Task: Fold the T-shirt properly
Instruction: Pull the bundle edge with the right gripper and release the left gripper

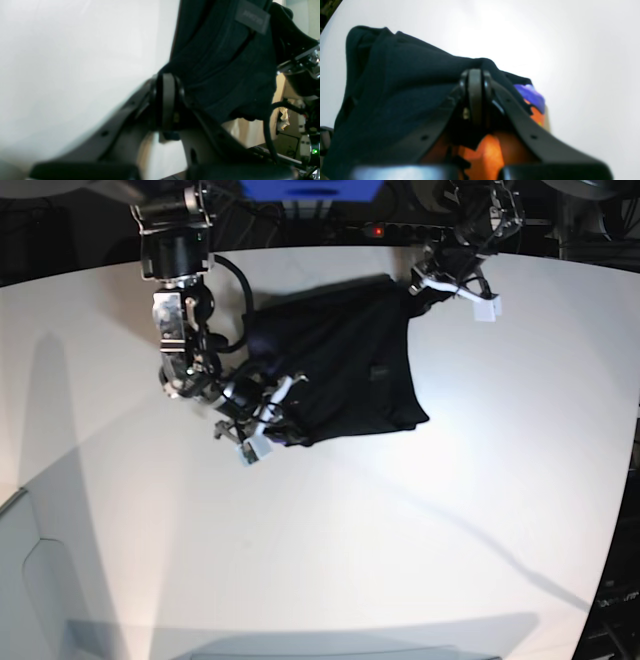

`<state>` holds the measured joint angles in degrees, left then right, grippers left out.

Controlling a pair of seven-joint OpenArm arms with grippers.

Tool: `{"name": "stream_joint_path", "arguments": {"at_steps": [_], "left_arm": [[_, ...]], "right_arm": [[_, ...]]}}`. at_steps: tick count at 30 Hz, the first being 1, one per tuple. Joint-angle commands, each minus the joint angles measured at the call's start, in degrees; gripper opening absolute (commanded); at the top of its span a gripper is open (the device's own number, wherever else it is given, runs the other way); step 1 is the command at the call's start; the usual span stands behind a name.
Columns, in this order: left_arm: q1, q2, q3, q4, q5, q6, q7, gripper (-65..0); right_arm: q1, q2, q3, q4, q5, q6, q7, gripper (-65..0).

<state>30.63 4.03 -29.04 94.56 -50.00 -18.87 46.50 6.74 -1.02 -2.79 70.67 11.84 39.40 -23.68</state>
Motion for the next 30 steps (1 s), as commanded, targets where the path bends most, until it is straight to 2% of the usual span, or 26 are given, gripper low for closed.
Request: {"name": "stream_joint_path", "arguments": {"at_steps": [1,5,9,14,18,24,30], "left_arm": [[0.5,0.1,0.0,0.4,1.2,0.5,0.6,-65.0],[0.2,0.1,0.0,1.4,1.1,0.5,0.9,-64.6],[0.5,0.1,0.0,7.2,1.1,0.5,1.0,-64.5],[0.8,0.3,0.0,13.1,1.1,0.6,1.1,-64.5],[1.5,0.4,0.0,14.4,1.1,0.6,1.1,-64.5],[4.1,0.4,0.0,14.4,0.5,0.6,1.1,-64.7],[7.0,0.0,0.0,14.1,-4.6,0.6,1.1,-64.5]], "right_arm": [[0.6,0.1,0.1,0.9,-0.5,0.6,0.2,-65.0],[0.0,0.1,2.3,7.2,-0.1,0.6,0.0,-65.0],[-2.3,-0.3,4.3,16.8,-0.2,0.6,-0.4,-65.0],[-7.0,-0.2,4.6,26.6,-0.3,0.6,-5.5,-65.0],[-12.6,0.0,4.3,32.9,-0.3,0.6,-6.2,-65.0],[-19.4,0.1,4.1,33.7,-0.4,0.6,-5.5,-65.0],[-20.4,0.1,4.1,30.5,-0.4,0.6,-5.5,-65.0]]}}
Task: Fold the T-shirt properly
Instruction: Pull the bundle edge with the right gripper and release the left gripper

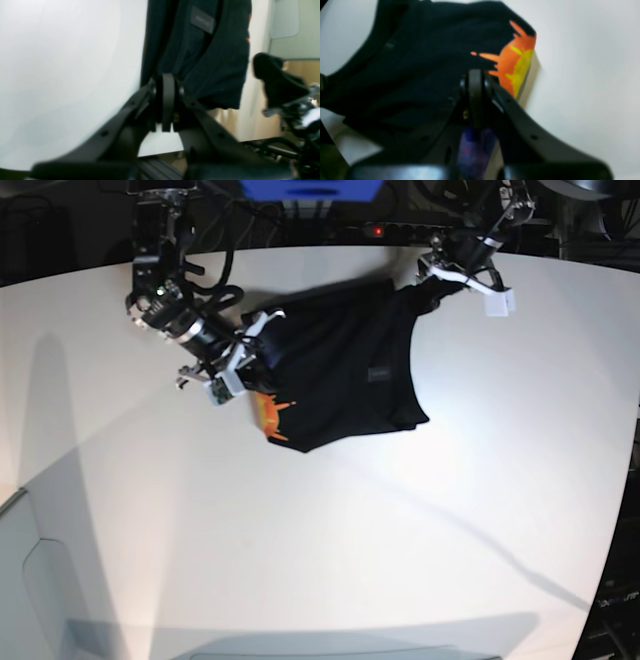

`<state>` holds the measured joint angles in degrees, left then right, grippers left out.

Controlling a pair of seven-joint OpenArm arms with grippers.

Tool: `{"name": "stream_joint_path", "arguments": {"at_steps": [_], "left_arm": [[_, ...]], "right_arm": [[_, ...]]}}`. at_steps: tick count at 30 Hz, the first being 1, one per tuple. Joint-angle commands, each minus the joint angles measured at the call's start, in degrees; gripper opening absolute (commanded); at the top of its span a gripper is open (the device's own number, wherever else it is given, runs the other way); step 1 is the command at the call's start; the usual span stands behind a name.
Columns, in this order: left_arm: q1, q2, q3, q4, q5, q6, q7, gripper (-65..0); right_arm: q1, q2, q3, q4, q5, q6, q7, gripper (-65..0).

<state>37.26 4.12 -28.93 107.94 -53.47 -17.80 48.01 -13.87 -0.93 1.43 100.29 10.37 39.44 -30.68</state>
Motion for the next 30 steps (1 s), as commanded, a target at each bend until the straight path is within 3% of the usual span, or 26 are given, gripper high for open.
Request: {"name": "stream_joint_path", "arguments": {"at_steps": [1,4,10,13,21,30], "left_arm": [[0.4,-0.2,-0.1,0.6,-1.3,-0.4,-0.4,-64.4],[0.5,-0.9,-0.1,0.4,-1.3,-0.1,-0.4,-60.5],[0.8,-2.5,-0.7,0.6,-1.8,-0.4,-0.4,-27.0],[0.9,-2.5,-0.7,1.0,-1.8,-0.4,-0.4,-16.6],[0.0,-3.7,-0.7,4.0,-2.0,-0.4,-0.8,-15.1],[-13.4,-3.8,0.7,-7.1,-1.3,-0.4,-0.3,-15.1]], "right_arm": [[0.2,0.0,-0.2,0.1,1.1,0.6,1.4,-65.0],[0.6,0.0,-0.2,-2.7,1.1,0.6,1.5,-65.0],[1.1,0.0,0.1,-1.3,1.4,0.6,1.5,-65.0],[1.0,0.0,0.4,3.6,1.5,0.6,1.5,-65.0],[0.7,0.0,3.6,10.3,1.3,0.6,1.1,-65.0],[1.2,0.1,13.5,10.3,1.3,0.6,0.9,-65.0]]}}
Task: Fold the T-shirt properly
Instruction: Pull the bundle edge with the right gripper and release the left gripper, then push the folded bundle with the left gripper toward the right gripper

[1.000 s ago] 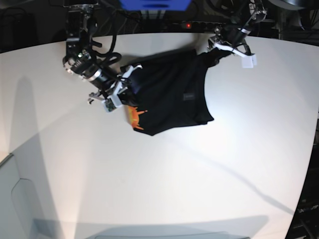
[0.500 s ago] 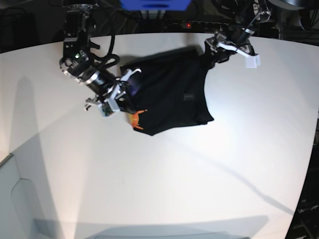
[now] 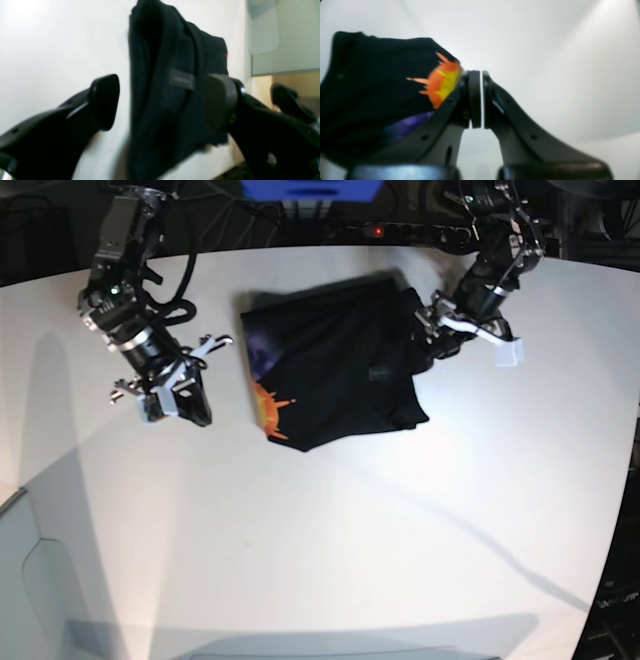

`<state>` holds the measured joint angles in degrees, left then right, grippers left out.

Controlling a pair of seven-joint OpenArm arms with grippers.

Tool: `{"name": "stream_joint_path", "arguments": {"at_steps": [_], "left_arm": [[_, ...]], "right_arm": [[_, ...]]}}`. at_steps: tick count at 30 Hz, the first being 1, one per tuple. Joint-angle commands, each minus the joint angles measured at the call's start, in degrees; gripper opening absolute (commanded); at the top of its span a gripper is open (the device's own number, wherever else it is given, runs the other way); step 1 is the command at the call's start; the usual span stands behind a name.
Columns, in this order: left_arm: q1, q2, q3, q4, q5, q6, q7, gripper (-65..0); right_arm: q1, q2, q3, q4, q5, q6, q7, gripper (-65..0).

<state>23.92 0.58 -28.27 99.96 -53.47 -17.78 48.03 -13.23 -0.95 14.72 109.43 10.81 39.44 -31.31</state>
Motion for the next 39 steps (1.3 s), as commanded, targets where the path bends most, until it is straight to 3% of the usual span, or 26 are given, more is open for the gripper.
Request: {"name": "stream_joint_path", "arguments": {"at_steps": [1,9,11,13,18,21,23,26,29,32,36,37,39], "left_arm": [[-1.1,-0.4,0.9,-0.8,-1.3,-0.3,-0.3,-15.1],[-7.1,-5.7,10.0,-12.0,-1.3,-0.4,-0.4,-15.3],[-8.0,-6.3,11.1,-13.8,-1.3,-0.4,-0.5,-20.0],[-9.1,-6.6,11.9,-15.3,-1.3,-0.4,-0.5,-30.4],[-15.7,-10.3,17.3,-22.4,-1.3,0.0,-0.4,-65.0],[-21.9,-14.5,25.5,-27.0,-1.3,-0.4,-0.9,-63.0],[-27.5,-17.1,32.3,-29.5,-1.3,-0.4,-0.7,-65.0],[-37.2,-20.2,45.3,-32.1,-1.3,-0.5,-0.9,-64.9],[-48.0,-21.2,59.8,-34.1,-1.3,-0.5,-1.0,-64.9],[-57.9,-20.3,73.7,-36.2,0.4,-0.5,-1.1,-64.9],[-67.0,-13.9,87.8,-38.6,7.6,-0.6,-4.5,-64.9],[-67.9,-12.6,90.3,-39.1,9.5,-1.2,-5.3,-64.9],[-69.0,-8.8,93.9,-40.6,14.3,-5.4,-7.7,-64.9]], "right_arm": [[0.5,0.4,1.3,1.1,0.8,0.6,1.6,-65.0],[0.5,2.7,7.9,1.2,0.9,0.6,1.5,-65.0],[0.5,2.7,9.9,1.3,0.9,0.6,1.5,-65.0],[0.5,2.5,11.9,1.3,0.9,0.6,1.5,-65.0],[0.5,2.5,15.9,1.3,0.9,0.6,1.5,-65.0],[0.5,2.5,18.2,1.3,1.0,0.6,1.5,-65.0],[0.5,2.3,20.0,1.3,1.0,0.6,1.5,-65.0],[0.5,2.3,22.1,1.3,1.0,0.6,1.5,-65.0],[0.5,2.3,23.6,1.3,1.0,0.6,1.5,-65.0],[0.5,2.2,24.9,2.0,0.8,0.6,1.5,-65.0],[0.8,2.2,25.8,2.3,0.8,0.6,1.5,-65.0],[0.7,2.1,26.6,2.4,0.7,0.6,1.5,-65.0],[0.9,1.6,28.3,2.5,0.7,0.6,1.4,-65.0]]}}
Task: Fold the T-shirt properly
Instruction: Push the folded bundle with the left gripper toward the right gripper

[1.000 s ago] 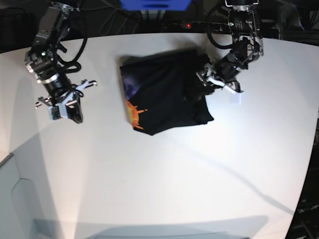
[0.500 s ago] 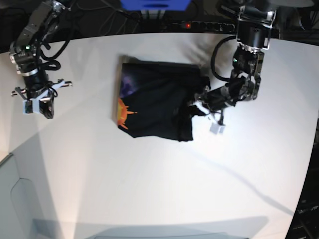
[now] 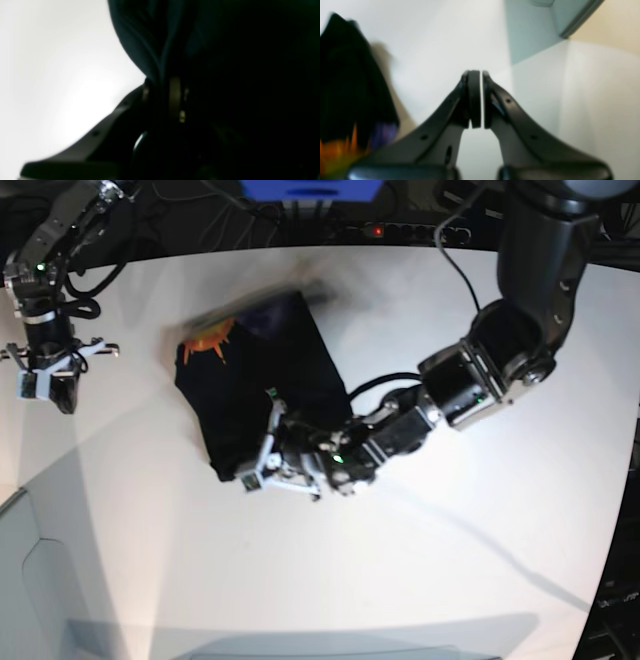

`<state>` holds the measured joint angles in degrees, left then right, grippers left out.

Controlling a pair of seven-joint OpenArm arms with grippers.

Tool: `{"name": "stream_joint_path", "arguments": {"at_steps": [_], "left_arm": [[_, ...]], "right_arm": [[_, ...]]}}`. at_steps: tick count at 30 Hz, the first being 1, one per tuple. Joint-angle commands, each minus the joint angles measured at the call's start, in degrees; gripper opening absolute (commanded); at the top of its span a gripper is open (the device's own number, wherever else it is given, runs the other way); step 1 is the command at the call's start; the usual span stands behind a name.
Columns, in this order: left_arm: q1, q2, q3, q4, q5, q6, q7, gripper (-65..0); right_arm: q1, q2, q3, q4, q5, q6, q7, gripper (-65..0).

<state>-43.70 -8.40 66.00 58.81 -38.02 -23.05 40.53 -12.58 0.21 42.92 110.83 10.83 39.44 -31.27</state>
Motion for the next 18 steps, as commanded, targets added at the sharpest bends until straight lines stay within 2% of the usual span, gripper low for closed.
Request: {"name": "stream_joint_path", "arguments": {"at_steps": [1,2,4,7,12,15,17,18], "left_arm": [[-1.4,2.0,0.5,-0.6,1.7,-2.9,-1.6,-64.9],[-1.1,3.7,0.8,-1.7,4.7,-5.8,-2.7,-64.9],[-0.7,7.0,1.1,-3.6,10.5,-9.3,-3.6,-64.9],[1.8,11.3,0.1,-6.5,20.1,-11.5,-3.1,-64.9],[3.7,14.3,-1.6,-7.5,31.0,-11.8,-3.7,-64.5],[3.7,15.0,-1.7,-7.6,33.8,-11.9,-3.4,-64.2],[3.7,15.0,-1.6,-7.3,34.5,-11.9,-3.1,-59.4],[3.7,14.9,-1.6,-7.2,34.5,-11.9,-2.2,-54.3]], "right_arm": [[0.2,0.1,0.8,1.1,0.6,0.6,1.3,-65.0],[0.2,-0.1,1.6,1.2,0.6,0.6,1.3,-65.0],[0.2,-0.1,2.3,1.2,0.6,0.6,1.3,-65.0],[-0.2,0.0,2.8,1.2,0.6,0.6,1.3,-65.0],[-0.2,-0.1,4.2,1.2,0.6,0.6,1.3,-65.0],[-0.2,-0.1,4.2,1.2,0.6,0.6,1.3,-65.0],[-0.2,-0.1,4.1,1.2,0.6,0.6,1.3,-65.0],[-0.2,-0.1,4.0,1.2,0.6,0.6,1.3,-65.0]]}}
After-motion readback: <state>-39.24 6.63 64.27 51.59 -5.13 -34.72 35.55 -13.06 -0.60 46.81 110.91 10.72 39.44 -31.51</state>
